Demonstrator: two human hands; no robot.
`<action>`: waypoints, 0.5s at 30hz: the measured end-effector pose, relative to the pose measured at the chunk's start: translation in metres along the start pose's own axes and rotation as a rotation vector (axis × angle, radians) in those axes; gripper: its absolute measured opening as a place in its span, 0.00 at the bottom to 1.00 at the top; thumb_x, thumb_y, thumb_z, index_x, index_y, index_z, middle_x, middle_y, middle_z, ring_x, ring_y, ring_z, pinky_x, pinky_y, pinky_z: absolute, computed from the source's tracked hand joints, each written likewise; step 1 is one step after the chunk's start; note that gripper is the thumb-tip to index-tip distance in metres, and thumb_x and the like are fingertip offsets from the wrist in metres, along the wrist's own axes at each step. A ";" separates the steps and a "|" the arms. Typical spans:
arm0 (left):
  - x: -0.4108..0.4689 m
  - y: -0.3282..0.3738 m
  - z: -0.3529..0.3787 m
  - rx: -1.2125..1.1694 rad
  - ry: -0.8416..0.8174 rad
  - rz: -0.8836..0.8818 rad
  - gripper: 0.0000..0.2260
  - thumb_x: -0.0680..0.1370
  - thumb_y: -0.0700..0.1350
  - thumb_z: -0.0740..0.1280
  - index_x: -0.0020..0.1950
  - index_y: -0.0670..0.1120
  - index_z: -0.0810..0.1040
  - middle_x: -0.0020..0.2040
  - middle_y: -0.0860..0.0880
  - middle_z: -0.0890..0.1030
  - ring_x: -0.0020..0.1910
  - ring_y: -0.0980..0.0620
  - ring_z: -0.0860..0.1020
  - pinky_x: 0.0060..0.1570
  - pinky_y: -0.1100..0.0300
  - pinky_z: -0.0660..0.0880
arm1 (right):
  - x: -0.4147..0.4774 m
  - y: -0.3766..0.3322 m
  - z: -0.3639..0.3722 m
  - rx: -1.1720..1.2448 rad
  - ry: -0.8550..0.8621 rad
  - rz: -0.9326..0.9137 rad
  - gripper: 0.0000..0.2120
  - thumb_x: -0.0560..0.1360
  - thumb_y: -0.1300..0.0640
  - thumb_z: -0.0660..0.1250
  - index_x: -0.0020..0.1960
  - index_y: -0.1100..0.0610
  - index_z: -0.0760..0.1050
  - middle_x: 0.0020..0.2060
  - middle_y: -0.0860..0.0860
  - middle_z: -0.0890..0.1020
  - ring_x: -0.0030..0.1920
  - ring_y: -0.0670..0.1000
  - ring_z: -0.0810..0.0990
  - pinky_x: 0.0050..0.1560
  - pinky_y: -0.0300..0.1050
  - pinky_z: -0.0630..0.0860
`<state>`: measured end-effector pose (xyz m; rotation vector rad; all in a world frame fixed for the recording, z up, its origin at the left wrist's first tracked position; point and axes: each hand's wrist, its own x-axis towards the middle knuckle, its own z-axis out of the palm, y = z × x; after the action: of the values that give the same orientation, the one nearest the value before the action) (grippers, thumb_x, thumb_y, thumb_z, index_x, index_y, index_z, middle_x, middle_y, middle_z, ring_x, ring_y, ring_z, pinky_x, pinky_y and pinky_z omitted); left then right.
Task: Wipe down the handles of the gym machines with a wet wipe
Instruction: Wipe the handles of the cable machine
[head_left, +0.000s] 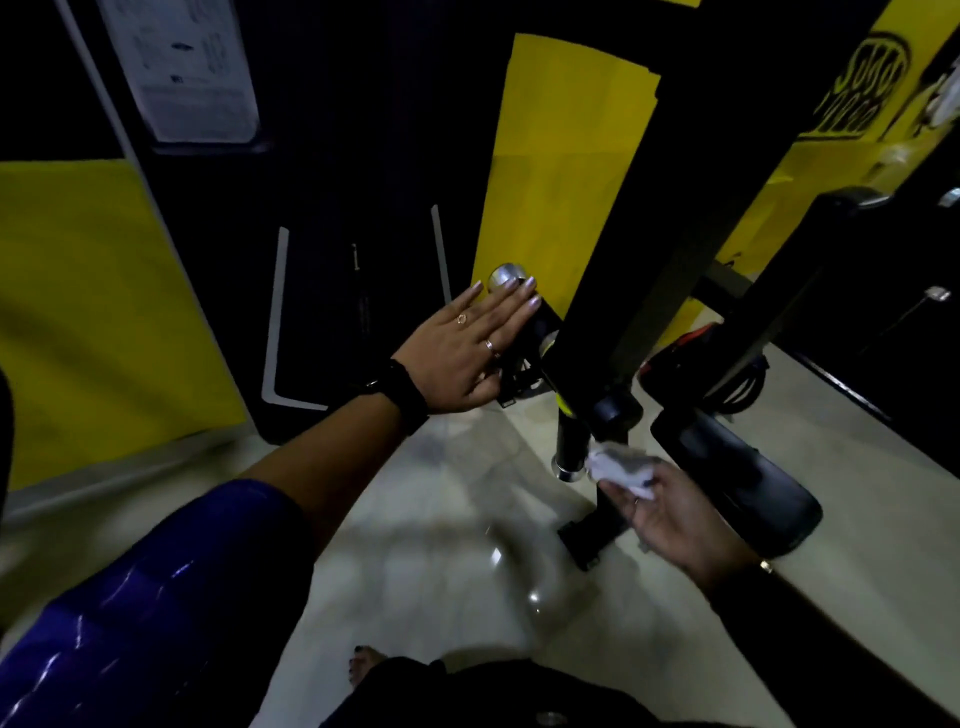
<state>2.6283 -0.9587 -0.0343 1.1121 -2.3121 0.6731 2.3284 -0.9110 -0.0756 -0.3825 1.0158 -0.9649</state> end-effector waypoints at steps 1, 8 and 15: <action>0.001 0.001 0.000 0.000 -0.014 -0.006 0.37 0.72 0.50 0.59 0.78 0.40 0.52 0.78 0.41 0.56 0.78 0.47 0.54 0.76 0.50 0.49 | -0.006 0.014 -0.005 -0.017 -0.014 0.029 0.10 0.71 0.63 0.67 0.46 0.67 0.83 0.52 0.64 0.82 0.45 0.58 0.85 0.38 0.46 0.83; 0.002 0.016 0.011 -0.128 0.022 -0.125 0.38 0.70 0.48 0.59 0.78 0.41 0.51 0.78 0.43 0.53 0.78 0.47 0.54 0.77 0.51 0.47 | 0.001 0.050 0.000 -0.062 0.266 -0.086 0.07 0.81 0.66 0.56 0.46 0.60 0.70 0.69 0.65 0.69 0.53 0.58 0.80 0.36 0.41 0.81; 0.002 0.021 0.011 -0.175 0.006 -0.167 0.39 0.69 0.49 0.58 0.78 0.40 0.51 0.78 0.41 0.54 0.78 0.45 0.55 0.77 0.51 0.48 | 0.029 0.049 0.036 0.192 0.082 0.031 0.15 0.80 0.59 0.52 0.52 0.67 0.74 0.46 0.63 0.82 0.54 0.60 0.78 0.56 0.56 0.78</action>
<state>2.6080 -0.9552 -0.0461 1.2015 -2.1944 0.4024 2.3882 -0.9131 -0.1061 -0.1682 0.9903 -1.0473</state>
